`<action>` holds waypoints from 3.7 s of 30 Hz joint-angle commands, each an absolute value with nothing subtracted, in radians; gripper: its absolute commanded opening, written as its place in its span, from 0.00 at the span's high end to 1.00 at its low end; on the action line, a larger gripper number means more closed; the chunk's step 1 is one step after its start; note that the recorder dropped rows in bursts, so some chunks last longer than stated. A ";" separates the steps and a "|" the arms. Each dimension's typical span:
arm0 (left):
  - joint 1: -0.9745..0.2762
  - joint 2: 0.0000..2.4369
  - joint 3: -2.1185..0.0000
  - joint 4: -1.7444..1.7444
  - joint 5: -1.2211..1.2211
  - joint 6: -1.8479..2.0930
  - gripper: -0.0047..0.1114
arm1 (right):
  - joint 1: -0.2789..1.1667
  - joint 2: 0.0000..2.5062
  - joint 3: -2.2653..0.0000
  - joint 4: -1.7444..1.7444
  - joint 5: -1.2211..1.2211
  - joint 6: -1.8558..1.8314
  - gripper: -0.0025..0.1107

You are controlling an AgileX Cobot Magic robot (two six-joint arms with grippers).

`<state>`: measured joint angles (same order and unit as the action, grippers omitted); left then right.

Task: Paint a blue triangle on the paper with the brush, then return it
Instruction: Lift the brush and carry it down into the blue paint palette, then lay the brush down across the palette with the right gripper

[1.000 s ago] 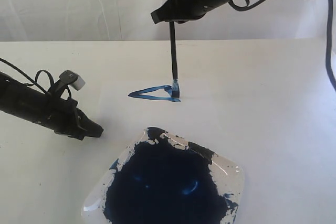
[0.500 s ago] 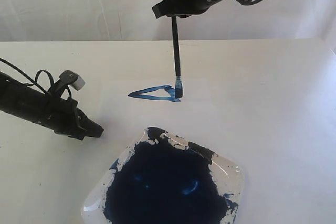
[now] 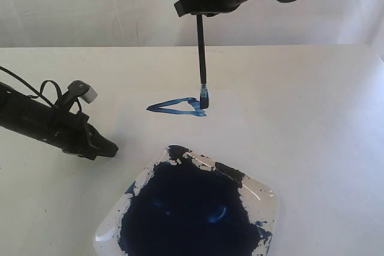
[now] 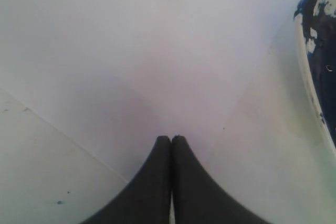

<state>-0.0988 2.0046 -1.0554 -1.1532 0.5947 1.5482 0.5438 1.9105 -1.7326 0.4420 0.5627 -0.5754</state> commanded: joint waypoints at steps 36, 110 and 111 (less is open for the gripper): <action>0.035 0.906 -0.729 -1.056 0.842 1.137 0.96 | 0.538 1.027 -0.868 0.642 0.415 -0.307 0.98; -0.054 0.908 -0.727 -1.177 0.782 1.098 0.96 | 0.198 1.702 -0.779 1.265 0.638 -0.317 0.98; -0.054 0.908 -0.727 -1.177 0.782 1.098 0.96 | 0.198 1.702 -0.779 1.265 0.638 -0.317 0.98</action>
<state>-0.0471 0.9138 -0.7334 -1.1578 0.7708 1.1082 0.2080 1.7013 -0.7814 1.2579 0.6575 -0.3017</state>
